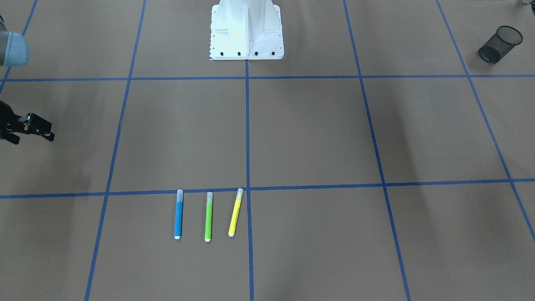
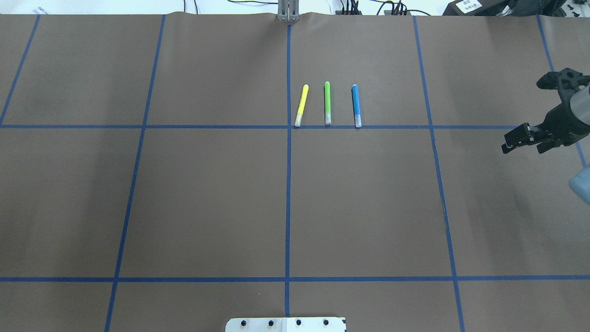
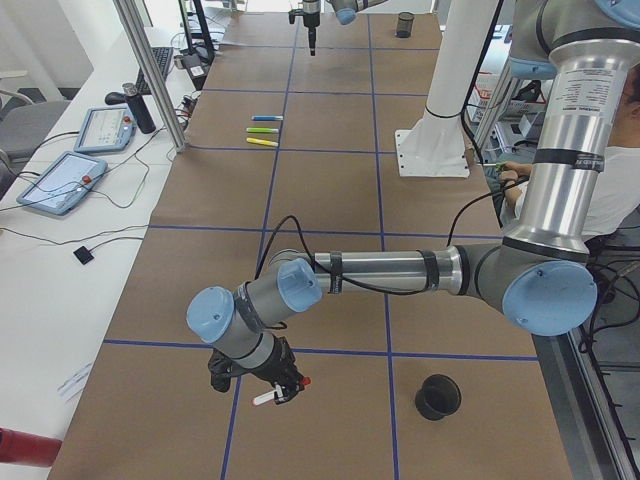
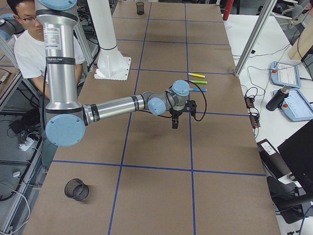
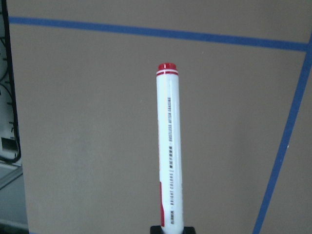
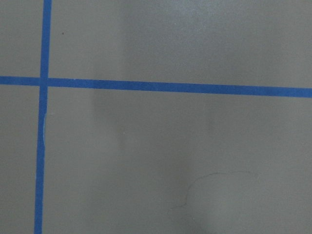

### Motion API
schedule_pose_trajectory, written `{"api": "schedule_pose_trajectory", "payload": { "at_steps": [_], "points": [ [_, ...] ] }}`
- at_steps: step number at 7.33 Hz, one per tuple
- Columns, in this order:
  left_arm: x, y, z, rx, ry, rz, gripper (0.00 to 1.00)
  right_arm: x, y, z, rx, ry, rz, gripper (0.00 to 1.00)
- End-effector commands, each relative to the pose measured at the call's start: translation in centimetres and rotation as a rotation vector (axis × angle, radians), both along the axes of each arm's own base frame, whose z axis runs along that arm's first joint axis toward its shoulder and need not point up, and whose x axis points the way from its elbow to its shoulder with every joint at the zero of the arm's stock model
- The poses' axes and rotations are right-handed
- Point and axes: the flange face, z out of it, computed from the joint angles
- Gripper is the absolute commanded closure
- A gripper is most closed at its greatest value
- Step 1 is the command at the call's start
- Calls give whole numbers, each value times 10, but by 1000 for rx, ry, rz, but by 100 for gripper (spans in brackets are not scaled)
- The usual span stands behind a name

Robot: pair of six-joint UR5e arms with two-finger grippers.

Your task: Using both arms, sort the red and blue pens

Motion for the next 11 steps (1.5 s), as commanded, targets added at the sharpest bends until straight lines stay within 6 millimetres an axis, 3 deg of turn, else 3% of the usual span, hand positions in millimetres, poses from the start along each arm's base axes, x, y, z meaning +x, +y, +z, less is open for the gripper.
{"api": "schedule_pose_trajectory", "payload": {
  "at_steps": [1,3,5,9,11],
  "points": [
    [-36,52,3,-245,56,-91,100,-16,5,1,0,17,-14,0],
    [-30,135,46,-446,133,-165,100,-28,-4,-12,-12,18,18,0],
    [-22,190,54,-597,256,-131,100,-29,-3,-13,-12,18,16,0],
    [-4,245,74,-754,330,-149,100,-30,-4,-12,-1,36,25,0],
    [10,289,93,-809,365,-164,100,-30,-4,-9,-2,42,24,0]
  ]
}}
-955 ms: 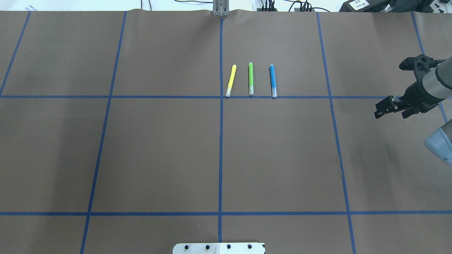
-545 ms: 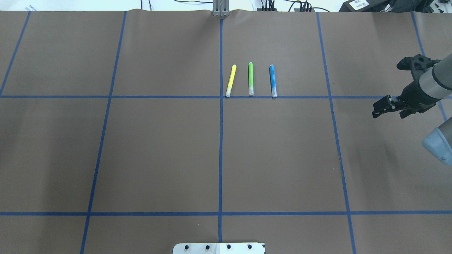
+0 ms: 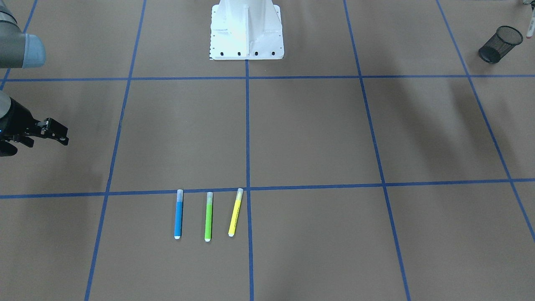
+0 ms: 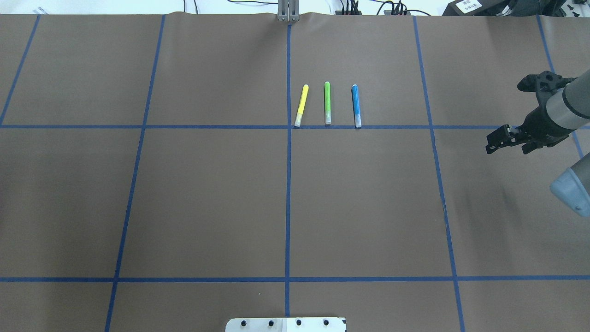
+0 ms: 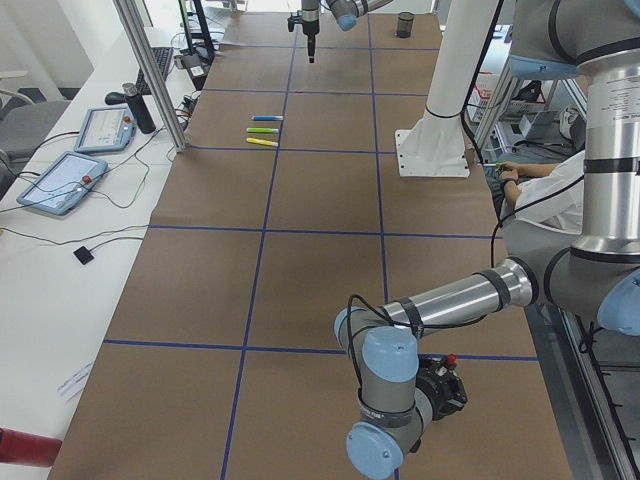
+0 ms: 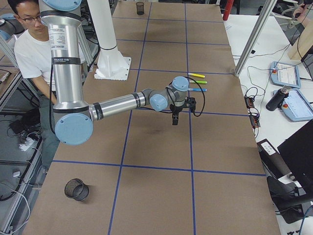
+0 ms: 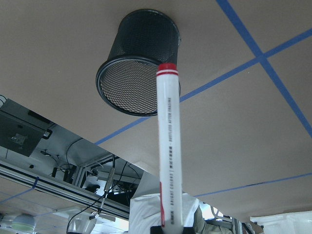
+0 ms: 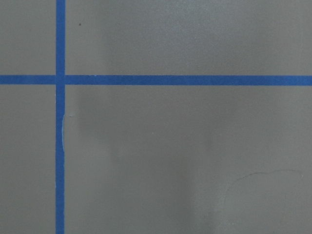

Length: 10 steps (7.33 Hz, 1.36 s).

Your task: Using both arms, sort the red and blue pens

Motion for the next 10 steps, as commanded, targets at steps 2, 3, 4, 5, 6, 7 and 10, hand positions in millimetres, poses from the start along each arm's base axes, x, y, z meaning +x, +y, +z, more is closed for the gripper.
{"api": "schedule_pose_trajectory", "payload": {
  "at_steps": [2,3,4,5,6,7,10],
  "points": [
    [14,41,24,-69,29,-32,100,-1,0,5,2,18,4,0],
    [17,43,29,-64,46,-67,100,-4,0,8,-2,21,-1,0],
    [20,48,41,-68,48,-74,100,-5,0,8,1,27,0,0],
    [21,52,52,-59,47,-75,100,-6,1,9,0,27,-3,0],
    [22,52,53,-58,45,-84,99,-8,1,8,3,26,-6,0],
    [23,52,55,-62,46,-92,89,-11,2,7,3,27,-12,0],
    [24,37,58,-25,21,-163,0,-12,1,5,5,25,-11,0]
  ]
}}
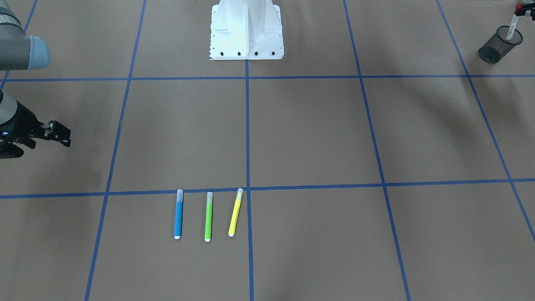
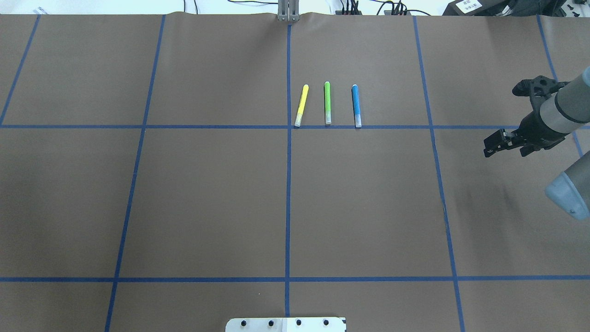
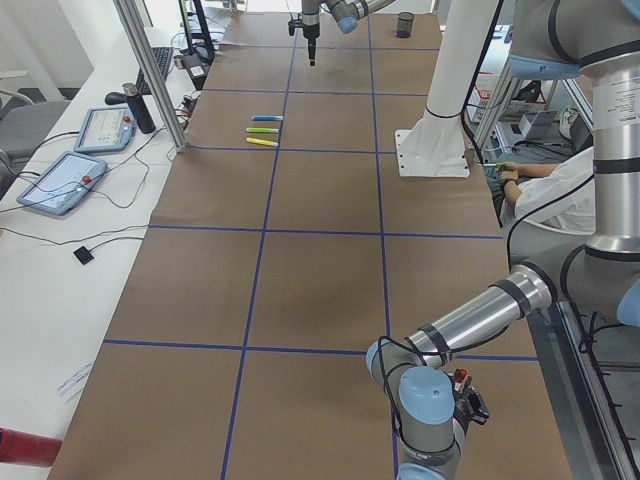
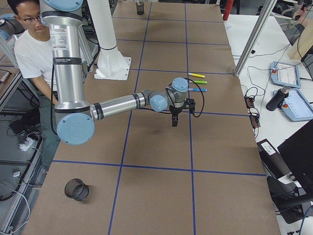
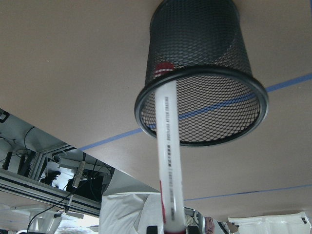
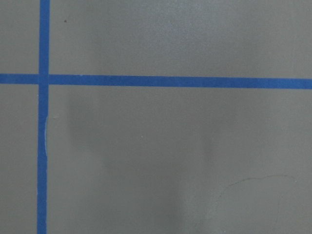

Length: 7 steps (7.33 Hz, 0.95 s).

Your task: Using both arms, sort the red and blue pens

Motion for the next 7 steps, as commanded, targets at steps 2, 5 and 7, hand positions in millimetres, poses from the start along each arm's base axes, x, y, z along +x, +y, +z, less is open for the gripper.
{"api": "schedule_pose_trajectory", "payload": {
  "at_steps": [2,5,7],
  "points": [
    [-1,-25,10,129,-43,-79,0,-20,-10,-27,-3,-24,16,0],
    [-15,-84,20,430,-192,-140,0,-131,-18,-110,-90,-74,110,0],
    [-30,-145,-7,656,-250,-153,0,-179,-53,-148,-91,-88,126,1]
  ]
}}
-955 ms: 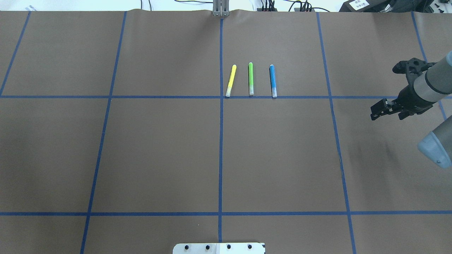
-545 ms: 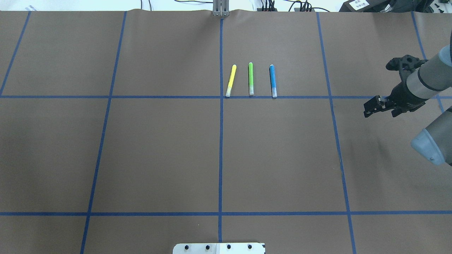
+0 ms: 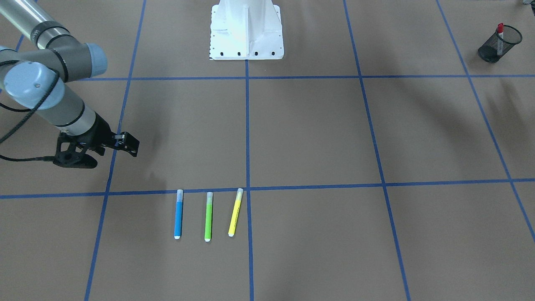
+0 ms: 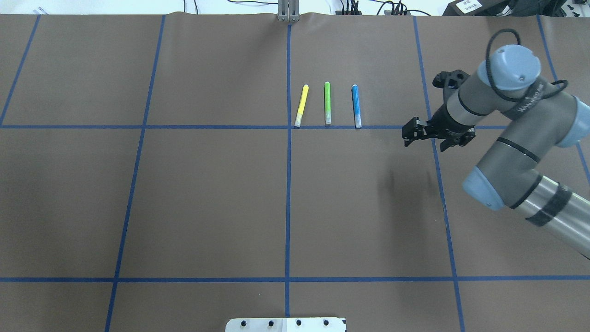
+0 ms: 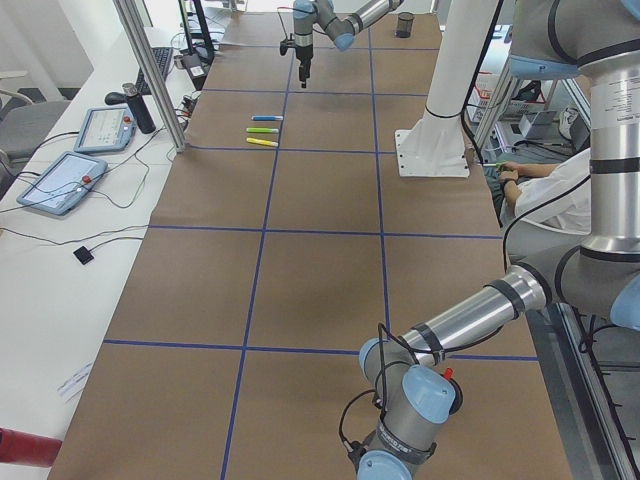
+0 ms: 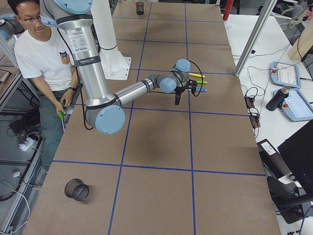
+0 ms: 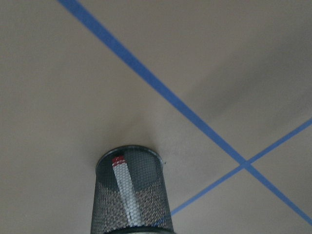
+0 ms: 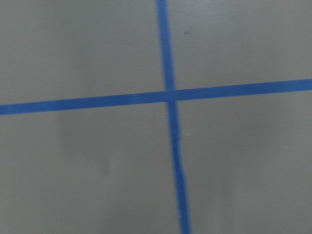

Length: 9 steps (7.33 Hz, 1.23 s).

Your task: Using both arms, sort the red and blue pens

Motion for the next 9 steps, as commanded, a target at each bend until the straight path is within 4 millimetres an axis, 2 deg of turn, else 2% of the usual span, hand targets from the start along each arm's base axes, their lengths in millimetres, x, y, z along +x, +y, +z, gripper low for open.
{"api": "schedule_pose_trajectory", "payload": {
  "at_steps": [1,2,3,4,5,6,7,9],
  "points": [
    [-20,-81,-39,253,-77,-7,0,-42,-33,-32,-5,3,31,1],
    [-28,-111,-57,351,-102,-6,0,-54,-51,-38,25,39,67,2],
    [-31,-124,-67,464,-133,-9,0,-72,-74,-50,29,63,93,3],
    [-33,-130,-72,462,-153,-43,0,-82,-84,-48,22,81,97,9],
    [-31,-134,-78,471,-139,-65,0,-88,-93,-54,46,78,115,16],
    [-32,-134,-81,477,-140,-65,0,-94,-97,-48,40,84,112,19],
    [-30,-130,-77,470,-138,-65,0,-98,-98,-61,43,70,111,21],
    [-30,-129,-76,468,-136,-65,0,-112,-94,-67,44,57,102,23]
  ]
}}
